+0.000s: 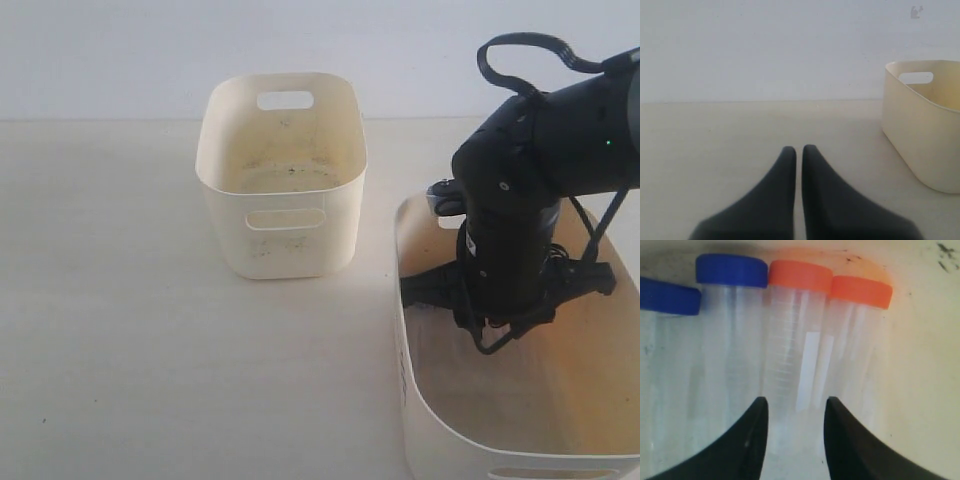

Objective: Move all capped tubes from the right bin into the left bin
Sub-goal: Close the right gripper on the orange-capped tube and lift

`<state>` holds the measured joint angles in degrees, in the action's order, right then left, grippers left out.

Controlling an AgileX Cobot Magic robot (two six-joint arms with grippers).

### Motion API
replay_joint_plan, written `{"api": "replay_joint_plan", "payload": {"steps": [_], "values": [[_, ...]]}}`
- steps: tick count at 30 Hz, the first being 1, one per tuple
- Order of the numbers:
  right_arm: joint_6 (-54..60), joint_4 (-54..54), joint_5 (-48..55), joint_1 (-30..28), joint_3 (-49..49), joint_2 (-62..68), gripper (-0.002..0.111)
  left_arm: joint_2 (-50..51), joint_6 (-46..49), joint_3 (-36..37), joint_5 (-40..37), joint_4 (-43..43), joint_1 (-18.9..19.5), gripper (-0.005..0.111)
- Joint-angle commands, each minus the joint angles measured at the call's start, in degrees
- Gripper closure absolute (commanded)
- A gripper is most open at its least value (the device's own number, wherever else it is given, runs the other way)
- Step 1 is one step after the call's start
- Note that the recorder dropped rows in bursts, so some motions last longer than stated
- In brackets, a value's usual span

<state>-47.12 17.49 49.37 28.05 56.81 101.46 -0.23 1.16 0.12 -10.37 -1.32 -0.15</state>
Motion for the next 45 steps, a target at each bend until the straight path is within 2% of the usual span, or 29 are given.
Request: {"api": "replay_joint_plan", "payload": {"steps": [1, 15, 16, 18, 20, 22, 23, 25, 26, 28, 29, 34, 45], "values": [[-0.57, 0.13, -1.0, -0.09, -0.13, -0.12, 0.072, 0.23, -0.24, -0.12, 0.38, -0.19, -0.41, 0.103], [-0.57, 0.0, -2.67, -0.09, -0.13, -0.12, 0.072, 0.23, -0.24, -0.12, 0.38, -0.19, -0.41, 0.103], [-0.57, 0.0, -2.67, -0.09, -0.13, -0.12, 0.069, 0.23, -0.24, -0.12, 0.38, -0.19, -0.41, 0.103], [-0.57, 0.0, -2.67, -0.09, -0.13, -0.12, 0.058, 0.23, -0.24, -0.12, 0.38, -0.19, -0.41, 0.103], [-0.57, 0.0, -2.8, -0.09, -0.13, -0.12, 0.04, 0.23, -0.24, -0.12, 0.38, -0.19, -0.41, 0.103], [-0.57, 0.14, -3.02, -0.09, -0.13, -0.12, 0.036, 0.23, -0.24, -0.12, 0.38, -0.19, -0.41, 0.103], [-0.45, 0.14, -3.45, -0.09, -0.13, -0.12, 0.037, 0.23, -0.24, -0.12, 0.38, -0.19, -0.41, 0.103], [-0.45, 0.14, -3.54, -0.09, -0.13, -0.12, 0.047, 0.23, -0.24, -0.12, 0.38, -0.19, -0.41, 0.103], [-0.45, 0.14, -3.54, -0.09, -0.13, -0.12, 0.057, 0.23, -0.24, -0.12, 0.38, -0.19, -0.41, 0.103], [-0.81, 0.14, -3.54, -0.09, -0.13, -0.12, 0.07, 0.23, -0.24, -0.12, 0.38, -0.19, -0.41, 0.103], [-0.84, 0.14, -3.54, -0.09, -0.13, -0.12, 0.072, 0.23, -0.24, -0.12, 0.38, -0.19, -0.41, 0.103], [-0.93, 0.14, -3.29, -0.09, -0.13, 1.9, 0.066, 0.23, -0.24, -0.12, 0.38, -0.19, -0.41, 0.103], [-0.93, -0.44, -4.4, -0.09, -0.13, 5.28, 0.066, 0.23, -0.24, -0.12, 0.38, -0.19, -0.41, 0.103]]}}
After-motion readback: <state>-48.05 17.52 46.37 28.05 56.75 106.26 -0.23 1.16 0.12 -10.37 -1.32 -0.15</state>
